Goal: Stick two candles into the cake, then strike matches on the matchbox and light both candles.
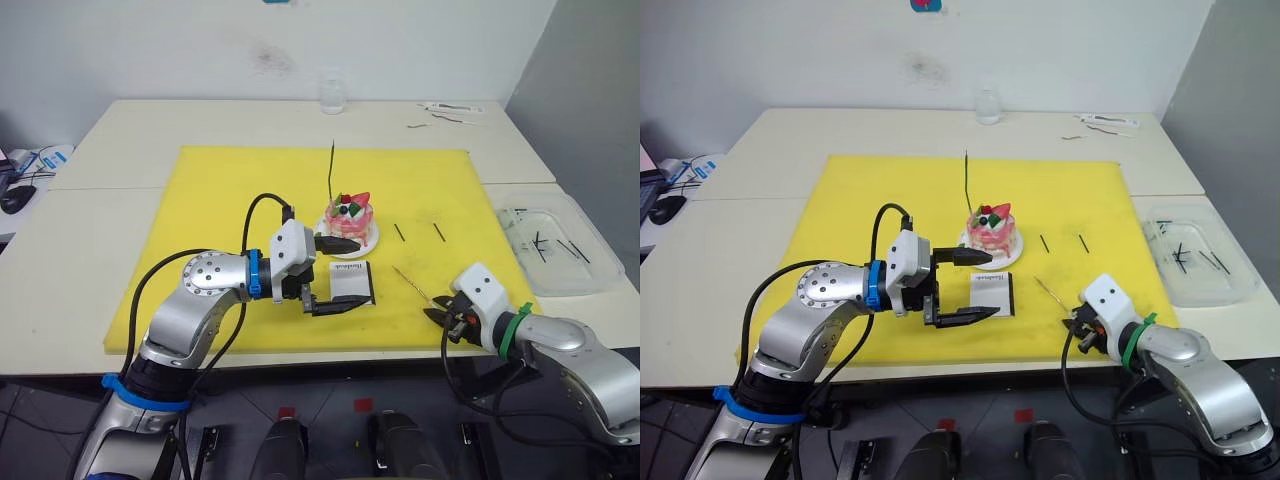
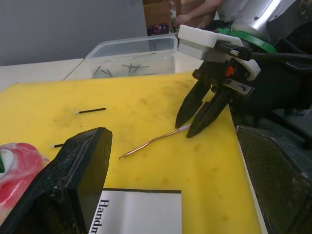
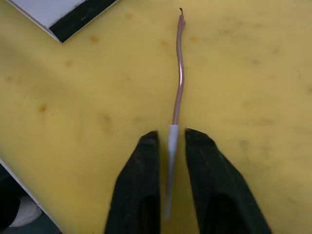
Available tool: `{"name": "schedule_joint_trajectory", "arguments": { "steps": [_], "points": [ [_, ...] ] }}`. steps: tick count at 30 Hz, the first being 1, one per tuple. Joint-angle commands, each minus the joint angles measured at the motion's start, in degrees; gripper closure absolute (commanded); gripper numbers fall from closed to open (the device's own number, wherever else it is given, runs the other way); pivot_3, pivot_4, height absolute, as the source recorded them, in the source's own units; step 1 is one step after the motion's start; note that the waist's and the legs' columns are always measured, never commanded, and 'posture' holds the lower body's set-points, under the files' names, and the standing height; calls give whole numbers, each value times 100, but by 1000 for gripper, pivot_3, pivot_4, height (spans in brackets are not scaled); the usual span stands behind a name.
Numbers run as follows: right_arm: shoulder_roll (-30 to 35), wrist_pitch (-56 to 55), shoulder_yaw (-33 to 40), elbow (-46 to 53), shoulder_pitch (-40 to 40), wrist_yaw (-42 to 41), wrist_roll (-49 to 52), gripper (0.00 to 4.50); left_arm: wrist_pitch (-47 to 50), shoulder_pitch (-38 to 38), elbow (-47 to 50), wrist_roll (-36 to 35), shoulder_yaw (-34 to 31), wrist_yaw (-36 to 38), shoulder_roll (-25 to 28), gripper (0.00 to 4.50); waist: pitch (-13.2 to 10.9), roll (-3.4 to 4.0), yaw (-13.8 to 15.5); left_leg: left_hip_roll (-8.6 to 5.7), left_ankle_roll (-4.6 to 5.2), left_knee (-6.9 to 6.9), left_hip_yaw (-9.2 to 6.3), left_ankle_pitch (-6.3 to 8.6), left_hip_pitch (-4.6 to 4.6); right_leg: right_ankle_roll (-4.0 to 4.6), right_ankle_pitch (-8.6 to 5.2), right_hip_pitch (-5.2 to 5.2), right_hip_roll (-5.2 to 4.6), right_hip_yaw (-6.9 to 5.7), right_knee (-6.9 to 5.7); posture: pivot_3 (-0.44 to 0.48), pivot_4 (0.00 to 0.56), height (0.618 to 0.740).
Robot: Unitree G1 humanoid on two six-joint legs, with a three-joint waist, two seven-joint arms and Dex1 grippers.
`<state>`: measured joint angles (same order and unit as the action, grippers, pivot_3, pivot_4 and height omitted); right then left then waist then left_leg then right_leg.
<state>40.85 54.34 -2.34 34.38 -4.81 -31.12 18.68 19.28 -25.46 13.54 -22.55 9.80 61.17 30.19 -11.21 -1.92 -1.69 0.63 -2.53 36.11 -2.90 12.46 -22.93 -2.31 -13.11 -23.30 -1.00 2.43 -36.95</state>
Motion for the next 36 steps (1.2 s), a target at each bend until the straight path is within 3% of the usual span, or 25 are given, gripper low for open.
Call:
{"name": "schedule_joint_trajectory", "arguments": {
  "steps": [1,11,20,23,29,33,36],
  "points": [
    [214,23,256,63,25,-97,24,4460,13,-23,267,-83,87,4,-64,0,0,0,1,0,0,0,0,0,0,0,0,0,0,0,0,0,150,740],
    [1564,-712,1442,-410,671,-1428,189,4460,-52,-83,311,-83,367,95,-364,0,0,-1,16,-3,0,-2,1,0,-3,-1,0,0,-2,-1,4,0,150,740],
    [1914,-1727,1425,-1292,991,-1858,-235,4460,-275,-317,-82,73,447,76,-582,0,0,1,-10,-3,0,6,7,0,3,-3,1,1,-1,5,-1,0,150,740],
    [2043,-1759,1481,-1340,1031,-1991,-263,3788,-255,-267,-26,55,454,68,-592,0,0,1,-7,-3,0,5,6,0,1,-2,0,1,-1,4,1,0,150,740],
    [2515,-1651,1567,-1342,902,-2345,-212,1694,-182,-206,85,51,537,1,-664,0,0,1,-1,-5,0,3,5,0,-2,-16,8,1,-2,4,4,0,150,740],
    [3462,-801,1032,-1081,-221,-3079,200,260,-64,-275,241,173,819,-6,-702,0,-3,28,-35,-5,1,8,18,0,4,-9,4,0,-4,15,0,0,150,740],
    [3814,-508,353,-1179,-898,-3407,94,260,-4,-360,317,304,1006,-109,-774,0,-2,27,-12,3,0,9,10,0,8,-6,3,2,1,3,-1,0,150,740]
  ]
}}
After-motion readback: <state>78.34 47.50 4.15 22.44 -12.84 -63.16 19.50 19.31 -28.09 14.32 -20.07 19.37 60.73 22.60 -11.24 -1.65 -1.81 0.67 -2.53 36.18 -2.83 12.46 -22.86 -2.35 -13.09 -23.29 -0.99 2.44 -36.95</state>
